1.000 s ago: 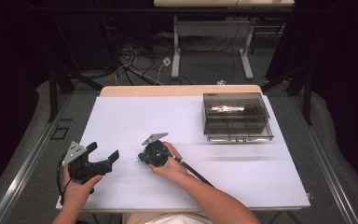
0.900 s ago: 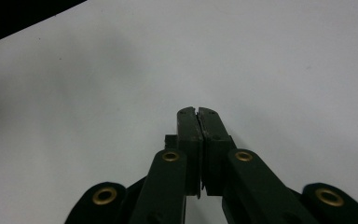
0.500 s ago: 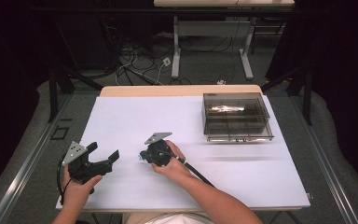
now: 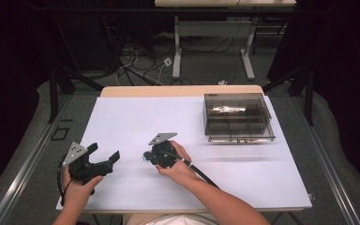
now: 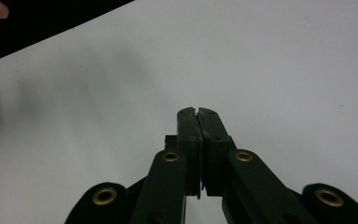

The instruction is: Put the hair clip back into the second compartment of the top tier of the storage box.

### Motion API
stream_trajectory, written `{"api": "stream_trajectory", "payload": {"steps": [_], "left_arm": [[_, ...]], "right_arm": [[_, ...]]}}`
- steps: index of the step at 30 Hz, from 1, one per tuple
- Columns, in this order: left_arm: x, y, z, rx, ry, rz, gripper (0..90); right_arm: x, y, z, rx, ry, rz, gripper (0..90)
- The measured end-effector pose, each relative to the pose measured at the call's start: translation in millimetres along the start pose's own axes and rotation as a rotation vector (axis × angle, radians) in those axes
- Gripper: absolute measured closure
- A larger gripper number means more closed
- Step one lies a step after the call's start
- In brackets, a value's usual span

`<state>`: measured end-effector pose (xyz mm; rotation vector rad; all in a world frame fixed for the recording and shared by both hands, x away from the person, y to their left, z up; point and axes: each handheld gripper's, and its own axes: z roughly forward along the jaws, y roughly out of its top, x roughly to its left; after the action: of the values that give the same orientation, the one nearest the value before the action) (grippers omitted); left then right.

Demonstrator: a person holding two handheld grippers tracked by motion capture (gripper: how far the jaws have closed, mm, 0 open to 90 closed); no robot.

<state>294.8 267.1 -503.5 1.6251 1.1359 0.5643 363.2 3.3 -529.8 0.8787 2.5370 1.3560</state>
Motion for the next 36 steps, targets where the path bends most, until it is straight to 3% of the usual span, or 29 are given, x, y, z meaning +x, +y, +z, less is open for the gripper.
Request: {"api": "stream_trajectory", "payload": {"steps": [2, 5, 8, 15, 23, 36], "left_arm": [[0.1, -0.1, -0.1, 0.000, 0.002, -0.002, 3.4], [0.4, -0.2, -0.2, 0.004, 0.005, 0.000, 3.3], [0.1, -0.3, -0.1, 0.003, 0.004, -0.002, 3.4], [-0.6, -0.4, 0.6, 0.008, 0.005, 0.003, 3.4], [-0.9, -0.5, 0.4, 0.010, 0.008, 0.006, 3.4], [-1.4, -0.9, 0.9, 0.013, 0.011, 0.007, 3.3]], "right_arm": [[0.0, -0.2, -2.7, -0.020, 0.003, -0.007, 89.2], [0.2, -0.2, -10.2, 0.005, 0.009, 0.002, 89.2], [-0.4, -1.3, -15.6, -0.014, 0.012, 0.016, 89.2], [-3.4, -2.0, -34.2, -0.002, 0.012, 0.035, 89.2], [-7.1, -3.9, -55.6, -0.034, 0.000, 0.066, 89.2], [-10.3, -9.2, -93.5, -0.060, -0.027, 0.067, 89.2]]}}
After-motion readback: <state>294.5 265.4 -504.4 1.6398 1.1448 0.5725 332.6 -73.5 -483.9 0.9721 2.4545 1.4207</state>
